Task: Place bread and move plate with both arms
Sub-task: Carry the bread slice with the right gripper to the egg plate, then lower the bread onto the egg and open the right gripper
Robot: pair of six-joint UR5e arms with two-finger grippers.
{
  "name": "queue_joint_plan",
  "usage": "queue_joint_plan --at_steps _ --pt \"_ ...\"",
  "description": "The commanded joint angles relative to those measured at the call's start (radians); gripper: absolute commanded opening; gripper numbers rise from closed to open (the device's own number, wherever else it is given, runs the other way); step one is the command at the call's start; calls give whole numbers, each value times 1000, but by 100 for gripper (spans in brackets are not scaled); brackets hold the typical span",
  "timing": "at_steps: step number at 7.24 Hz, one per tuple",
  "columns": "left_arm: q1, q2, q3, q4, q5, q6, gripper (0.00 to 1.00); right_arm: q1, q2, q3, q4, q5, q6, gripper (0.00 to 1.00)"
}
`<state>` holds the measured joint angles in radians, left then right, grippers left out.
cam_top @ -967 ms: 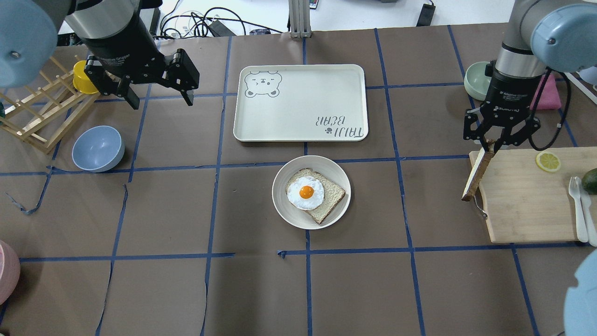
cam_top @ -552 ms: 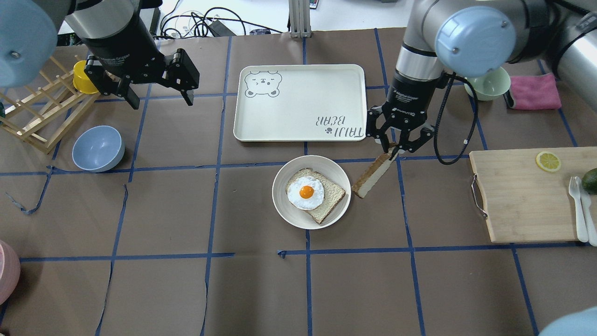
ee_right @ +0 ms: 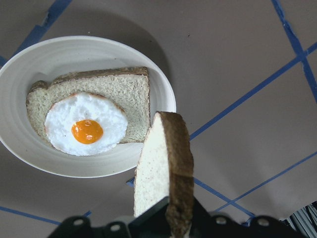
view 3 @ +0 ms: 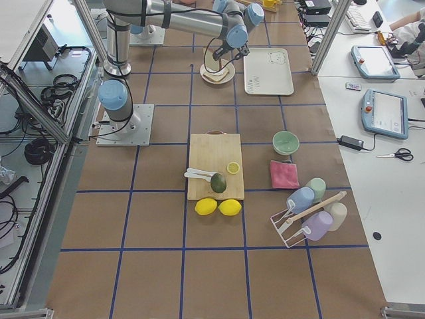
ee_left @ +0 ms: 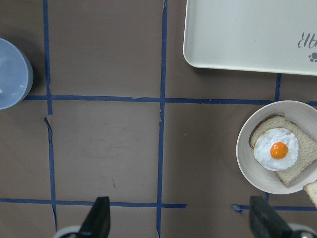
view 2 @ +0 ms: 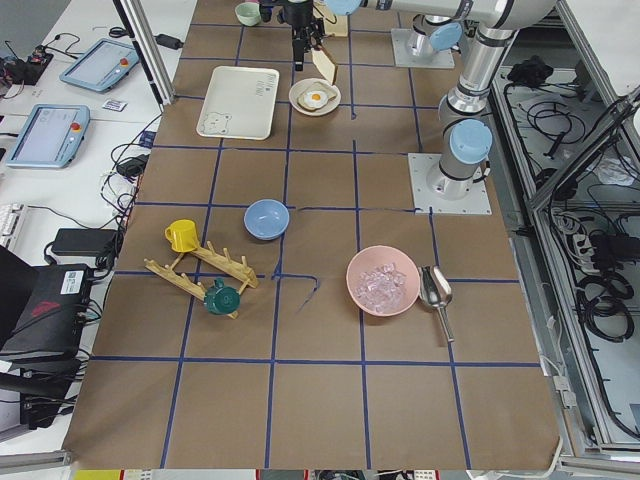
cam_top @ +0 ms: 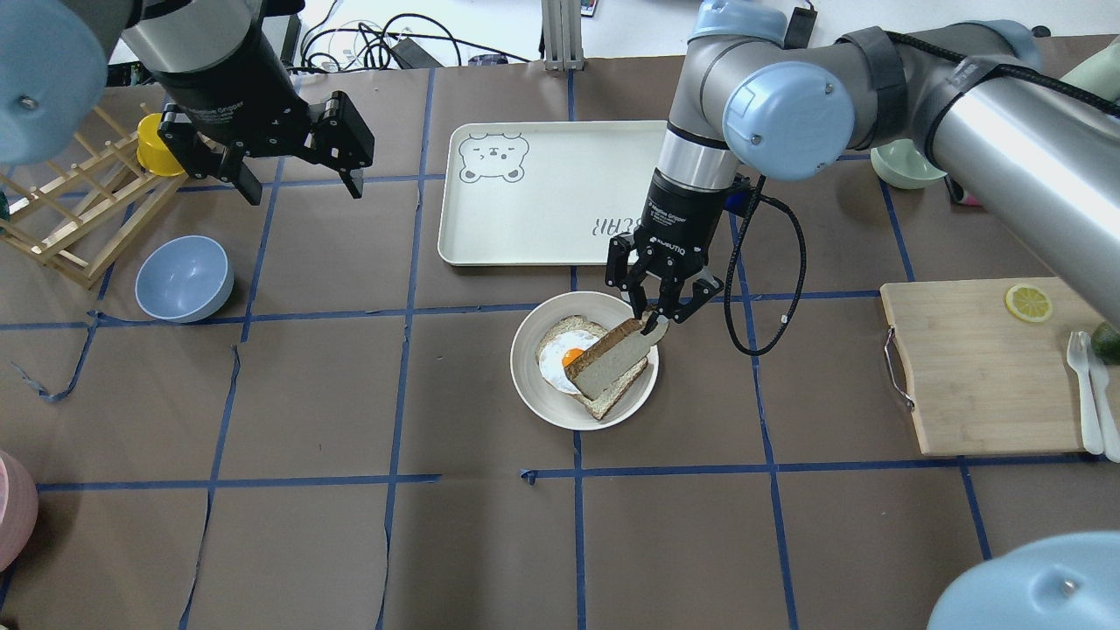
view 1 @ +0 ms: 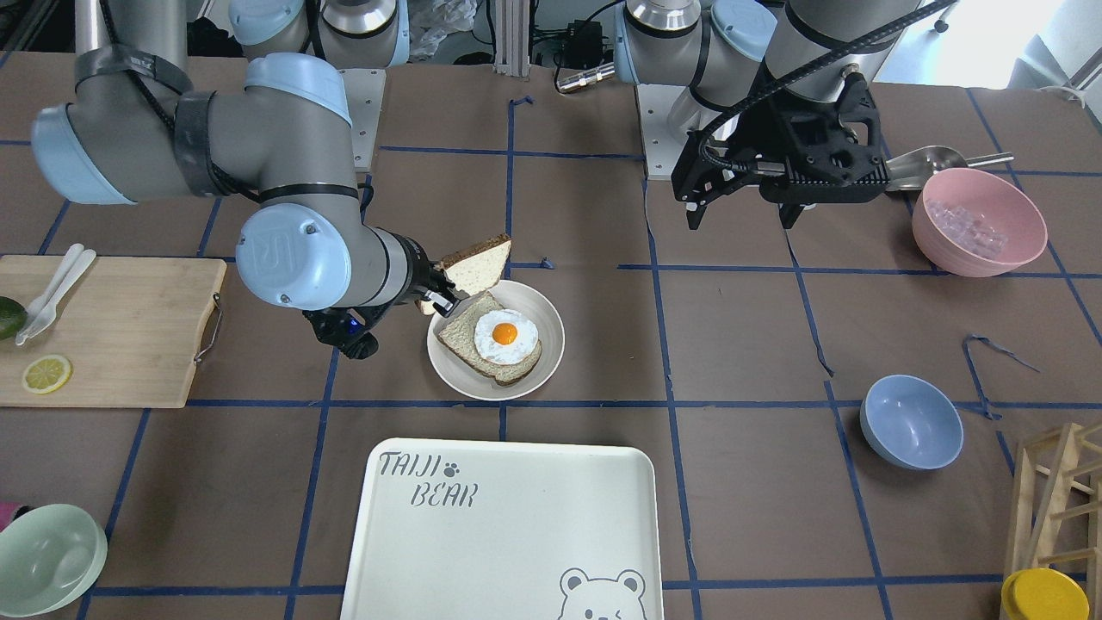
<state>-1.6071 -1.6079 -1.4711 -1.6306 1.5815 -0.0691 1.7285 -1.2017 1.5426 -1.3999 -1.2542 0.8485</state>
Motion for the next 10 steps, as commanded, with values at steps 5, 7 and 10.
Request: queue_joint_plan --at_steps 5,7,10 --pt "-1 0 0 0 0 0 100 3 36 53 -36 13 -3 0" --pt "-1 0 0 0 0 0 100 3 63 51 -83 41 4 0" --pt "-1 0 0 0 0 0 100 3 71 45 -155 58 9 0"
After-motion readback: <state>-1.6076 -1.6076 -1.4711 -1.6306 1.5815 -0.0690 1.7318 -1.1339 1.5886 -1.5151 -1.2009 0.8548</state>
